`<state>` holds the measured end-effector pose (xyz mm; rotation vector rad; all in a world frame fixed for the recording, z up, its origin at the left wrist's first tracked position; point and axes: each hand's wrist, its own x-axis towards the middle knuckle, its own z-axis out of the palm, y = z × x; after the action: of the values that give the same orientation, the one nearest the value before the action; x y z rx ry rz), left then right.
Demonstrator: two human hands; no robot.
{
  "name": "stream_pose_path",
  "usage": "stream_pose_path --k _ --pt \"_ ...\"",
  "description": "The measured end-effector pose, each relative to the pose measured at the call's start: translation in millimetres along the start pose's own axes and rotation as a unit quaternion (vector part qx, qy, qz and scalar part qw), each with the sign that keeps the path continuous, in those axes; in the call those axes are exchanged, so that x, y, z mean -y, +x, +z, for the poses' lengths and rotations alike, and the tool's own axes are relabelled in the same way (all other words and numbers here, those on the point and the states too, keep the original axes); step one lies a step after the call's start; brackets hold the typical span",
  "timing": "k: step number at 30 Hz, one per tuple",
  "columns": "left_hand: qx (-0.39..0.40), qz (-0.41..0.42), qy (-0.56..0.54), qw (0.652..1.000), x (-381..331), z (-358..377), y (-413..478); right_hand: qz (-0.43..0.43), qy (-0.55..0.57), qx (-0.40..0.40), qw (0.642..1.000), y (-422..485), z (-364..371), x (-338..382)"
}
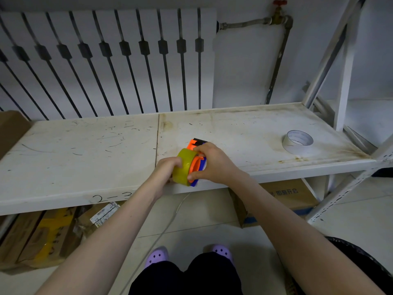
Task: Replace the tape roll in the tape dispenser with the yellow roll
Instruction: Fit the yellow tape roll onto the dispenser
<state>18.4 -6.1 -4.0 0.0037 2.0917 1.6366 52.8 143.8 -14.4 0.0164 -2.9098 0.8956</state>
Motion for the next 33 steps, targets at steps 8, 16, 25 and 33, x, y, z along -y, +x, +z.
stream_pose_path --k 8,16,25,33 --pt "-0.028 -0.063 -0.008 0.998 -25 8 11 -0.002 0.040 -0.074 0.996 -8 20 0" --pt "-0.037 -0.073 0.034 0.996 -33 9 17 -0.024 0.039 -0.065 0.997 -7 13 0" --pt "0.004 -0.083 0.071 0.994 -38 10 13 0.071 0.083 -0.076 0.991 -10 22 10" --pt "-0.037 -0.058 0.022 0.997 -43 15 19 -0.030 -0.070 -0.198 0.977 -7 19 12"
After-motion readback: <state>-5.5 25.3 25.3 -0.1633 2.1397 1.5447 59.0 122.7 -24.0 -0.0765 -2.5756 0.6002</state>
